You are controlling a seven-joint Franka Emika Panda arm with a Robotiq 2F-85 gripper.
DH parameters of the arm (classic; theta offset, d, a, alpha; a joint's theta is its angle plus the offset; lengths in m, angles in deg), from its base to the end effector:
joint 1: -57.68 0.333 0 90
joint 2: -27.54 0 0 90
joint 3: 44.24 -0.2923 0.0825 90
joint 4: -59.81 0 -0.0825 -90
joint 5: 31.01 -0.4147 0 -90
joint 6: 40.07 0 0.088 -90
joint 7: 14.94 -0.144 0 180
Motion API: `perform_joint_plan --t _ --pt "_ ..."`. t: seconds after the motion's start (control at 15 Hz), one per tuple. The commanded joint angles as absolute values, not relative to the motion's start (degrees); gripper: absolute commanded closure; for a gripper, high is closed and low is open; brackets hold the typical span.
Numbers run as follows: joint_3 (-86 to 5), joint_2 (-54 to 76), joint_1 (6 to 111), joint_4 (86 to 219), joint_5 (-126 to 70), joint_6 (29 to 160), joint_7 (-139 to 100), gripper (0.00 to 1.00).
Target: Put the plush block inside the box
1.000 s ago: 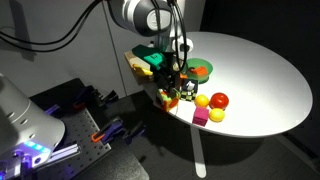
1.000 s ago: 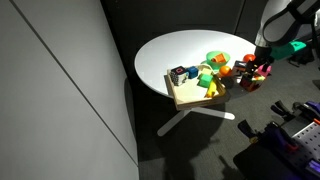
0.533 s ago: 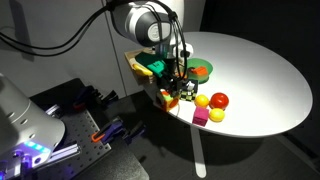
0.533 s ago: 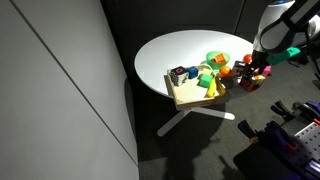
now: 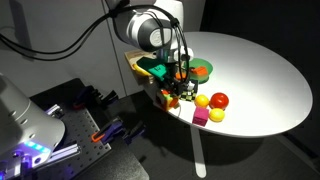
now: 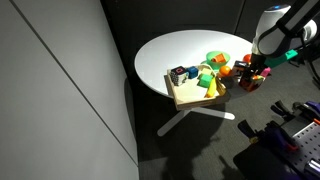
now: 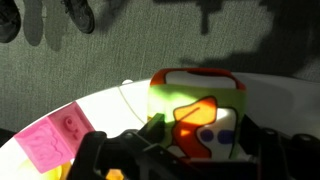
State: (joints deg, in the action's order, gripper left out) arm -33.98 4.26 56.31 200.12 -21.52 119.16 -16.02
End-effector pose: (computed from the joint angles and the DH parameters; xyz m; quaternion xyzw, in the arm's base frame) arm 0.4546 -0.1021 0.0471 0.9970 -0.0264 -0.0428 0.0582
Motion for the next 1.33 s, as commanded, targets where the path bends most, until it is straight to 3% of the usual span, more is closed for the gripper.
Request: perform_joint_plan --t 0.0,0.4,1.27 --pt "-33.66 4.77 56.96 199.01 -20.82 117.45 -16.76 0.56" --pt "-34.46 7.36 56.45 197.53 -21.57 114.37 -16.2 0.99" --pt "-39.21 9.42 54.66 191.63 -28.32 107.28 -14.71 0.98"
